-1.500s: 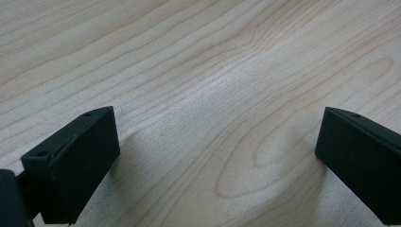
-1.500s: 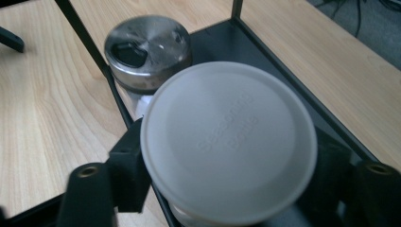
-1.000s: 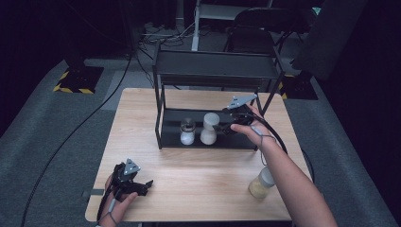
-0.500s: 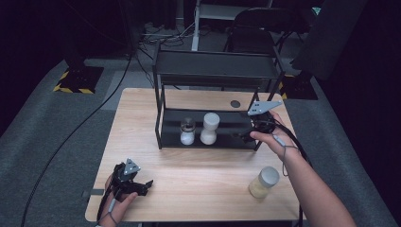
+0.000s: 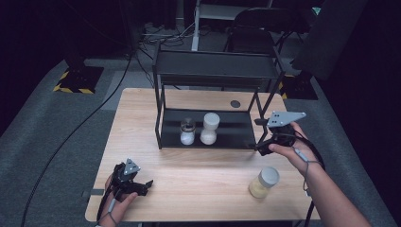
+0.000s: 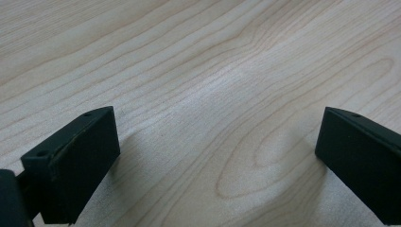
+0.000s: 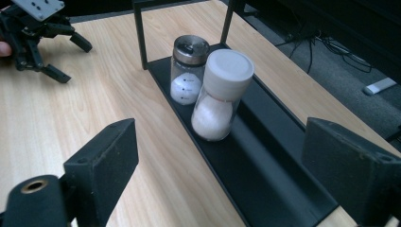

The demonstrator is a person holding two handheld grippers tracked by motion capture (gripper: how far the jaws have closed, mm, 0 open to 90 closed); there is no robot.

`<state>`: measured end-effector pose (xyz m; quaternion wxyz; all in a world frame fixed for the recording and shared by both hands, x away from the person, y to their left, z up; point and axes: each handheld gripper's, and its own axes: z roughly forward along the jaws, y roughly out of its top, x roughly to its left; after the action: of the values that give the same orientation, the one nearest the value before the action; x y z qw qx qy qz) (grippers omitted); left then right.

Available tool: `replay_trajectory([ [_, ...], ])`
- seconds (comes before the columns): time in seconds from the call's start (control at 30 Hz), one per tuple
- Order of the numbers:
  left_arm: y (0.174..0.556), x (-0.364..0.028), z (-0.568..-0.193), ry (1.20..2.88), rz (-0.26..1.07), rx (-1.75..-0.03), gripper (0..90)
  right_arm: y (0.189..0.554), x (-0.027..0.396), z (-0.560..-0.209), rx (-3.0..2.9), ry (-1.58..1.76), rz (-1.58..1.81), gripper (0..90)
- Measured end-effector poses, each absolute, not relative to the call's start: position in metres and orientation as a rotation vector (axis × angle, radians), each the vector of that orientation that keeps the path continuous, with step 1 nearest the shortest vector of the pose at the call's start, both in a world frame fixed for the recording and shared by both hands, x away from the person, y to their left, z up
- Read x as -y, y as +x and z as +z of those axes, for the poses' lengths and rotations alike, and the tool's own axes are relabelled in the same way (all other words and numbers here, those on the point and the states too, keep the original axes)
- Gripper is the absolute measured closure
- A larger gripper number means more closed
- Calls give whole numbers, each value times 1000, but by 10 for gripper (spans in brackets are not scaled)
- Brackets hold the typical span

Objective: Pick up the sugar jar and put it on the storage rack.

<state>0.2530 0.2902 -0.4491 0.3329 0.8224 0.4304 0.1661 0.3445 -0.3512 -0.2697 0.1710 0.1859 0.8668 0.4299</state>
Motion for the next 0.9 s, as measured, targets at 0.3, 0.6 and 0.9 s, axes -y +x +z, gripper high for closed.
replay_trajectory([
  [0.3, 253, -290, -449, 2148, 434, -1124, 5, 319, 373, -273, -2451, 545, 1230, 110],
  [0.6, 253, -290, -449, 2148, 434, -1125, 5, 299, 387, -279, -2463, 568, 1225, 98],
  [0.9, 253, -290, -449, 2146, 436, -1126, 5, 281, 397, -297, -2475, 588, 1235, 72],
])
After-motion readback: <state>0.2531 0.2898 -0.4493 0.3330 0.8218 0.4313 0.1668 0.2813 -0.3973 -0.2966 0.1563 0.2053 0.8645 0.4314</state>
